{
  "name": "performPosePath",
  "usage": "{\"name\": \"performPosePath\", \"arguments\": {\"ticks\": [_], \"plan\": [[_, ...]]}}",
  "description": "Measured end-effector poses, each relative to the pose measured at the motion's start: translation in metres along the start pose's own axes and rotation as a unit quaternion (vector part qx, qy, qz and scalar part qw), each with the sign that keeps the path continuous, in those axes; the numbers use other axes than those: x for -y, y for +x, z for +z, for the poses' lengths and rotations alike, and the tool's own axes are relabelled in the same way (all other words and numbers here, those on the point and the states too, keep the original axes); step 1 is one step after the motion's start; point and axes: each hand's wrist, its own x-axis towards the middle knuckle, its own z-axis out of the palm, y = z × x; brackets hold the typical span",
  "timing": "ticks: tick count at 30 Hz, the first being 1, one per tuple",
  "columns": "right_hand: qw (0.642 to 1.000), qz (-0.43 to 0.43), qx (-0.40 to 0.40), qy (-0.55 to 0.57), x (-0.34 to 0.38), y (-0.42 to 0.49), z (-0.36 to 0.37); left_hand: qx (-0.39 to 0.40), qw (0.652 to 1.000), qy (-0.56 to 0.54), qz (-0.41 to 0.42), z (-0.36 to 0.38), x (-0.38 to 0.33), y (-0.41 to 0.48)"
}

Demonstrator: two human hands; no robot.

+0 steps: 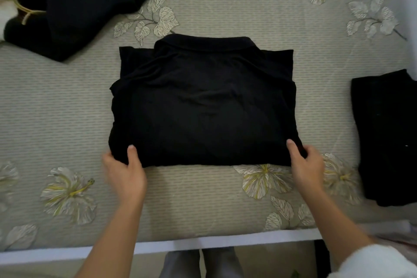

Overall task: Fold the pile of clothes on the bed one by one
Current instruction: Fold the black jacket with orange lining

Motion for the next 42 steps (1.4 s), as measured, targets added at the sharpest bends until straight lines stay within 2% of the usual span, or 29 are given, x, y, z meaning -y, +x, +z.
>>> {"name": "performPosePath", "arguments": {"ticks": [3, 5, 8, 10, 14, 16, 19, 22, 24, 26, 29, 31, 33, 35, 36, 38, 40, 42], "plan": [[1.0, -0.009, 0.015, -0.014, 0.0, 0.003, -0.005, 0.013, 0.999, -0.033, -0.002, 0.0, -0.002, -0.004], [1.0, -0.011, 0.018, -0.003, 0.004, 0.011, -0.01, -0.01, 0.999, -0.041, 0.002, 0.0, -0.004, -0.004], [0.997, 0.023, 0.037, 0.068, 0.008, 0.016, -0.018, -0.058, 0.996, -0.056, 0.022, -0.007, 0.0, -0.001], [0.998, 0.021, 0.028, 0.059, 0.003, 0.017, -0.024, -0.066, 0.996, -0.057, 0.026, -0.011, 0.006, 0.0], [0.993, 0.051, 0.057, 0.088, -0.007, 0.006, -0.026, -0.08, 0.997, 0.018, 0.011, -0.007, 0.006, -0.011], [0.989, 0.07, 0.06, 0.115, -0.006, 0.002, -0.027, -0.079, 0.993, 0.069, 0.057, -0.001, -0.003, -0.022], [0.973, 0.116, 0.067, 0.188, 0.001, 0.001, -0.028, 0.005, 0.965, 0.141, 0.221, 0.016, -0.014, -0.047], [0.907, 0.187, 0.123, 0.356, 0.013, 0.0, -0.029, 0.141, 0.902, 0.185, 0.363, 0.045, -0.024, -0.082], [0.871, 0.205, 0.172, 0.413, 0.024, -0.002, -0.028, 0.224, 0.857, 0.206, 0.416, 0.065, -0.03, -0.101], [0.858, 0.205, 0.209, 0.423, 0.033, -0.005, -0.027, 0.278, 0.828, 0.237, 0.425, 0.081, -0.033, -0.108], [0.85, 0.218, 0.248, 0.41, 0.051, -0.008, -0.026, 0.34, 0.821, 0.265, 0.375, 0.094, -0.031, -0.103], [0.846, 0.222, 0.262, 0.408, 0.066, -0.011, -0.025, 0.392, 0.825, 0.228, 0.338, 0.092, -0.033, -0.099], [0.843, 0.213, 0.265, 0.417, 0.082, -0.015, -0.021, 0.459, 0.851, 0.108, 0.233, 0.083, -0.044, -0.092], [0.839, 0.196, 0.28, 0.423, 0.103, -0.022, -0.013, 0.493, 0.865, -0.08, 0.046, 0.069, -0.062, -0.079], [0.836, 0.186, 0.3, 0.421, 0.114, -0.026, -0.006, 0.493, 0.854, -0.163, -0.036, 0.06, -0.069, -0.069], [0.829, 0.162, 0.353, 0.402, 0.138, -0.037, 0.012, 0.486, 0.817, -0.28, -0.136, 0.041, -0.074, -0.047], [0.825, 0.124, 0.404, 0.374, 0.161, -0.052, 0.037, 0.471, 0.784, -0.361, -0.185, 0.02, -0.073, -0.024], [0.827, 0.061, 0.444, 0.339, 0.181, -0.07, 0.067, 0.441, 0.771, -0.411, -0.205, 0.002, -0.067, -0.003]]}}
